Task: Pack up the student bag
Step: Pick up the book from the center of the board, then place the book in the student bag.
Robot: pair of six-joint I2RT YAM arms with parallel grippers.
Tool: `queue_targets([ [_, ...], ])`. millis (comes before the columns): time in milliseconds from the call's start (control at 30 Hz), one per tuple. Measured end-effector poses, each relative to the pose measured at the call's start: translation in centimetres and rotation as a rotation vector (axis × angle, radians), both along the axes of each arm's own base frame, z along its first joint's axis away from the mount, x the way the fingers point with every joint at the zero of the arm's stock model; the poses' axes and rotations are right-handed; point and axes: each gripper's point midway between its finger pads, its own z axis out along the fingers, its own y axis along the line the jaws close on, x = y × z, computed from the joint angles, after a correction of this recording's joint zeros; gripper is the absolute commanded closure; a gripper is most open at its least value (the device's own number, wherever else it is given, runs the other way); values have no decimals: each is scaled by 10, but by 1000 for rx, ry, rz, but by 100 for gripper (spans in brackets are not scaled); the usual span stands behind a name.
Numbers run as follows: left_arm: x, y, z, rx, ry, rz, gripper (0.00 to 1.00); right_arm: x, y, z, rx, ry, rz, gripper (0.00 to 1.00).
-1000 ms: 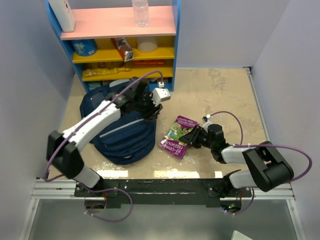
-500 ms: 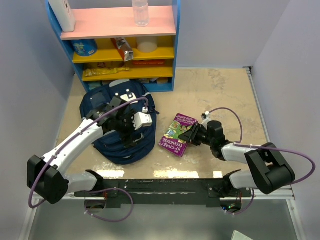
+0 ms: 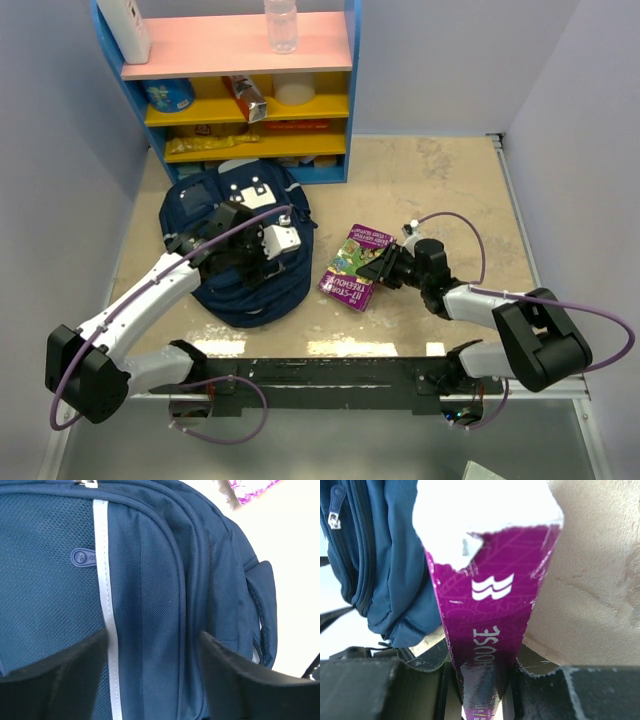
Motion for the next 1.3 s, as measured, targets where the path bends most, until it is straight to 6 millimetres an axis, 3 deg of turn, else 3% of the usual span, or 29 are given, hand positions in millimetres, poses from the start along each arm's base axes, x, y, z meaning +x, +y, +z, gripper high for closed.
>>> queue_targets([
  [67,2,-1,-2,2,4,4,49,0,1,1,3,-2,3,100],
  [100,3,-1,-6,6,13,7,66,0,1,1,4,-3,4,100],
  [133,3,-2,-7,7,17,9,73,0,1,2,5,-4,5,100],
  [333,8,-3,-13,23,46,21,100,-1,2,14,22,-38,12,100],
  [667,16,-9,0,20,63,37,100,-6,3,26,45,-62,29,100],
  [800,22,-12,25,0,37,43,100,-14,7,32,97,-68,58,100],
  [1033,46,-24,88,-82,-58,76,100,-28,22,60,248,-85,126,100],
  [1300,47,-32,93,-111,-13,86,100,-59,48,94,403,-108,273,100],
])
